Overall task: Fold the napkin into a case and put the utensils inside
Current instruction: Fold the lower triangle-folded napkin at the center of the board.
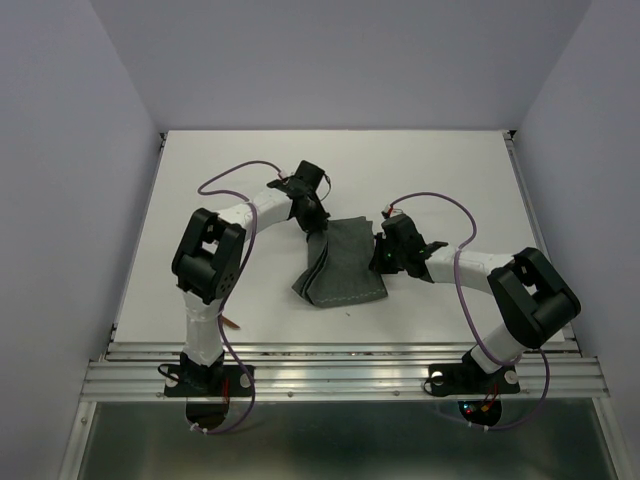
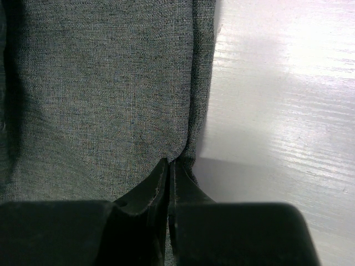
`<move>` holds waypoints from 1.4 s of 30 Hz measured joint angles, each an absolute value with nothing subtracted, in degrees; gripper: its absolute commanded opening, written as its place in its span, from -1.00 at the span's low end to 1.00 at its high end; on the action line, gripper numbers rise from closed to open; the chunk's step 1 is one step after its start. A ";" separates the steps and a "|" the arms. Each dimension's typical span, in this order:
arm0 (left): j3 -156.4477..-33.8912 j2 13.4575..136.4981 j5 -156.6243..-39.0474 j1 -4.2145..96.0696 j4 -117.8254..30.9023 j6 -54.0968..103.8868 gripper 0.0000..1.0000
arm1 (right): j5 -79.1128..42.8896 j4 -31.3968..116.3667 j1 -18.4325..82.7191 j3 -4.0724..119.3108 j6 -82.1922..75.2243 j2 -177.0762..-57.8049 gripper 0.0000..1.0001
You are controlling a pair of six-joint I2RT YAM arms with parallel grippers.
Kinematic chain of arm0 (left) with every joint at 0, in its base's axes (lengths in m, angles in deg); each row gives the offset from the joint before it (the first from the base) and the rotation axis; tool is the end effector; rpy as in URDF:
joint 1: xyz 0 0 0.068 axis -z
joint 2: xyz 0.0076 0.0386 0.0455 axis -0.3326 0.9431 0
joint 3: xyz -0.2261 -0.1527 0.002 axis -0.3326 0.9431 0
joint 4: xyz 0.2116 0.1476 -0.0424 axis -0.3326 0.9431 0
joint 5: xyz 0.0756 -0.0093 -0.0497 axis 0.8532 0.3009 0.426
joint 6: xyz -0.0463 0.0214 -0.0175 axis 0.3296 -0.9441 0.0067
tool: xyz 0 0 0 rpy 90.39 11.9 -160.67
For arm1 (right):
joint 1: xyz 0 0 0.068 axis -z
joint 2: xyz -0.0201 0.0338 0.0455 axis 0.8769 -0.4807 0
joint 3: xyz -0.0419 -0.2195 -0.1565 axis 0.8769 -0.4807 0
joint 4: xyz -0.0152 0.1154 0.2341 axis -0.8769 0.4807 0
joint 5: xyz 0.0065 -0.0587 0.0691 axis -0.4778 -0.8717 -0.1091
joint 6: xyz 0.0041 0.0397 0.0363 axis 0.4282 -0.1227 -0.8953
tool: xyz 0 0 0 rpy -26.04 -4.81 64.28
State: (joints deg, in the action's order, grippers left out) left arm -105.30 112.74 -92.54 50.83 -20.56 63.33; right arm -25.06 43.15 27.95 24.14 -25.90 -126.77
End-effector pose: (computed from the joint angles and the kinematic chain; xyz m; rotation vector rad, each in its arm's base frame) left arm 0.3685 -0.2272 0.1961 -0.3964 2.5636 -0.6389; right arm 0.2512 0.1657 0.1514 -0.0947 2.4977 0.4913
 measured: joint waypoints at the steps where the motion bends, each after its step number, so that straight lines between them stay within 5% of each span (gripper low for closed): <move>1: -105.65 113.13 -92.54 50.83 -20.63 63.38 -1.00 | -25.06 43.15 27.95 24.14 -25.92 -126.77 -0.99; 42: -110.24 119.62 -93.48 50.85 -20.89 66.02 -1.00 | -24.69 42.93 27.95 24.14 -26.03 -126.90 -0.99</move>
State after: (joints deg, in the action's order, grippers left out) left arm -110.24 119.62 -93.48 50.85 -20.89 66.02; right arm -24.69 42.93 27.95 24.14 -26.03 -126.90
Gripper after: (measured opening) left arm 0.040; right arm 0.043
